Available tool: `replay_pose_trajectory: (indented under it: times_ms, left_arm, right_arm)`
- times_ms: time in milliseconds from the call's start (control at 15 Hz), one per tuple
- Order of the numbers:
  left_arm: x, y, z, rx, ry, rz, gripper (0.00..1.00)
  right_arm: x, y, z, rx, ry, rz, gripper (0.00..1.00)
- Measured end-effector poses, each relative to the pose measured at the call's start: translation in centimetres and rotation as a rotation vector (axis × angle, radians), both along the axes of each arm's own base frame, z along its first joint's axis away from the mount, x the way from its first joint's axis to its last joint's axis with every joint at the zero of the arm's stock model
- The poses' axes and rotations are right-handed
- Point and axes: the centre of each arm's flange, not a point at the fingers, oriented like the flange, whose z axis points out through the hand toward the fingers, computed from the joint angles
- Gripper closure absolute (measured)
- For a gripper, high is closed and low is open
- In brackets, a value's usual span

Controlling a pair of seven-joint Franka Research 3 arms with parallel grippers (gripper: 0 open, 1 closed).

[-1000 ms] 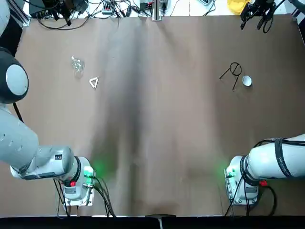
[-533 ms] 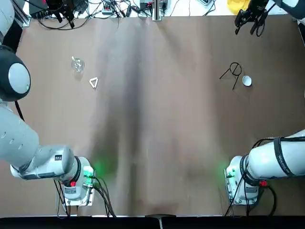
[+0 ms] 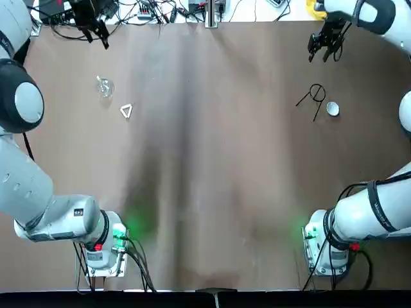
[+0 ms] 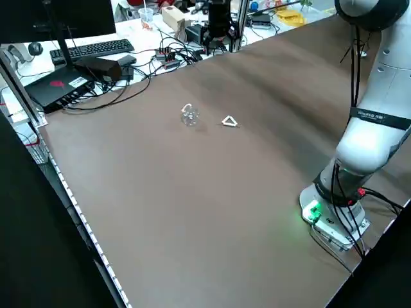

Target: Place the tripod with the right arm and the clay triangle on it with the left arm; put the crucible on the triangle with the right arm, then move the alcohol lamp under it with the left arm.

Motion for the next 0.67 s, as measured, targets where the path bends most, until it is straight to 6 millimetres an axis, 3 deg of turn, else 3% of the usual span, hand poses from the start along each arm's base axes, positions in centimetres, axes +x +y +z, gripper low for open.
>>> replay_pose_trajectory:
  times_ms: [200, 467, 667]
  left_arm:
    - [-0.4, -0.6, -3.7, 0.01, 0.038, 0.064, 0.0]
    - [-0.7, -0.6, -6.5, 0.015, 0.074, 0.089, 0.0]
    - [-2.4, -0.1, -11.0, 0.035, 0.094, 0.203, 0.0]
  right_arm:
    - [-0.6, -1.0, -2.3, 0.002, 0.028, 0.011, 0.35]
    - [-1.6, -1.4, -4.5, 0.006, 0.073, 0.032, 0.38]
    - [-2.5, -1.5, -6.2, 0.015, 0.098, 0.084, 0.41]
